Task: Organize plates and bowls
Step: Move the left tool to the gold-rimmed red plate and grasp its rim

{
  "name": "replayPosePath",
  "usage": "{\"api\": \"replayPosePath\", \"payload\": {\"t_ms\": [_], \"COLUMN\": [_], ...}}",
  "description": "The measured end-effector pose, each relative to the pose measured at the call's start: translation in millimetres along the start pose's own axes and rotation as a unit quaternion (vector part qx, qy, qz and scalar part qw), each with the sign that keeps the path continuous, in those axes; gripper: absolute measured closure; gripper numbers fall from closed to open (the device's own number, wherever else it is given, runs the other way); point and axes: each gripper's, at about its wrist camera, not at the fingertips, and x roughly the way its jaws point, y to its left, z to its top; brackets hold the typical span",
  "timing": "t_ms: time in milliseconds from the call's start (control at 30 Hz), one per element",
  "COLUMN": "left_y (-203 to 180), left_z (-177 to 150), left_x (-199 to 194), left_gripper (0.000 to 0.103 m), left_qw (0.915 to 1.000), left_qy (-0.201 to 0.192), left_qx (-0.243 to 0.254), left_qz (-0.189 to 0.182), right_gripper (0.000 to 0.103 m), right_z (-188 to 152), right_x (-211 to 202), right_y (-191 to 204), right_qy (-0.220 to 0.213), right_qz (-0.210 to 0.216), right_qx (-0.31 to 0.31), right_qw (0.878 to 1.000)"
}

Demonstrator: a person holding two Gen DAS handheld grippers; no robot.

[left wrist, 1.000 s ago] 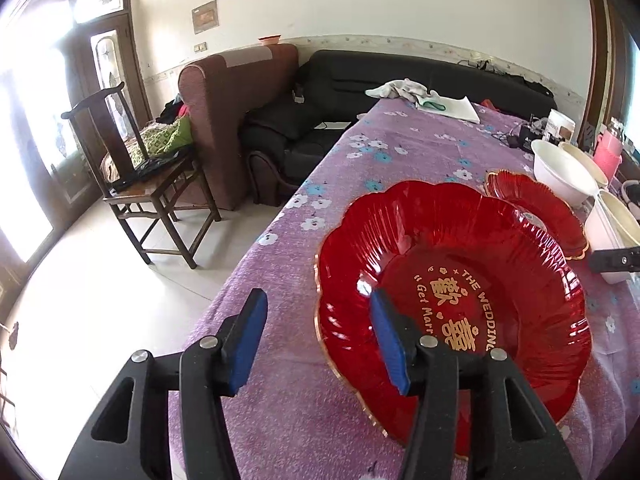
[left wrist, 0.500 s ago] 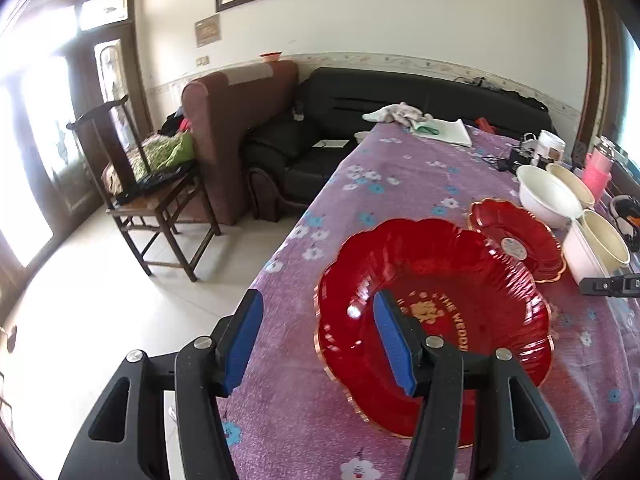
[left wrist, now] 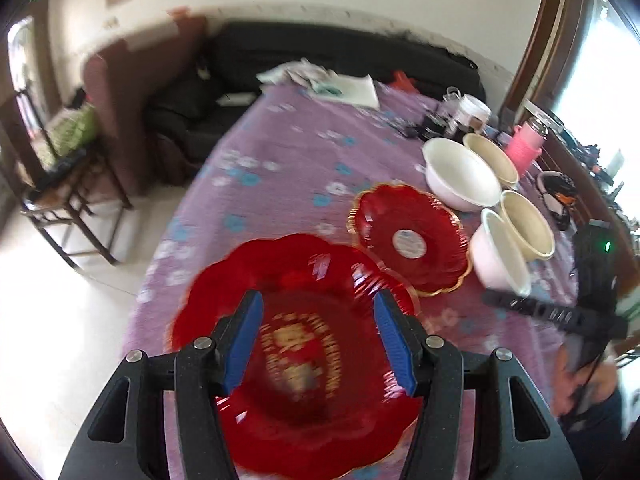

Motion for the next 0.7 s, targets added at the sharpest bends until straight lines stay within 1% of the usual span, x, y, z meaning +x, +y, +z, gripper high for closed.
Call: {"api": "replayPosePath", "payload": {"t_ms": [33, 100, 167, 300, 333, 400, 500, 700], "left_y": [-3.0, -10.7, -19.0, -27.4, -29.4, -29.7, -30.0, -33.1], "left_z": [9.1, 26.8, 41.7, 64.8, 70.4, 81.0, 93.8, 106.0], "left_x": [6.5, 23.0, 39.5, 70.2, 79.4, 95.6, 122.7, 159.2], "left_gripper": [0.046, 0.046, 0.046, 0.047, 0.049, 0.064, 0.066, 0.066], "left_qw": [1.0, 0.9996, 0.9991, 0.9982, 0.9978, 0.9971, 0.9946, 0.9922], "left_qy": [0.008, 0.027, 0.041, 0.06, 0.067, 0.076, 0.103, 0.124], "left_qx": [-0.002, -0.001, -0.001, -0.002, 0.0, -0.006, -0.007, -0.006], "left_qz": [-0.004, -0.002, -0.011, -0.004, -0.004, -0.002, -0.009, -0.01], "right_gripper": [0.089, 0.089, 0.089, 0.089, 0.089, 0.089, 0.088, 0.088], "right_z": [-0.2, -0.3, 0.4, 2.0, 1.3, 1.8, 0.4, -2.8], "right_x": [1.9, 5.6, 8.6, 15.0, 15.4, 17.9, 21.2, 20.1], "right_y": [-0.6, 0.6, 2.8, 8.2, 8.2, 9.9, 12.5, 11.0], "right_qy": [-0.003, -0.009, -0.015, -0.027, -0.028, -0.028, -0.027, -0.033], "right_qz": [0.006, 0.012, 0.015, 0.008, 0.004, -0.001, -0.008, -0.019], "right_qx": [0.009, 0.025, 0.039, 0.056, 0.059, 0.061, 0.058, 0.061], "right_qw": [1.0, 1.0, 0.999, 0.998, 0.998, 0.998, 0.998, 0.997]}}
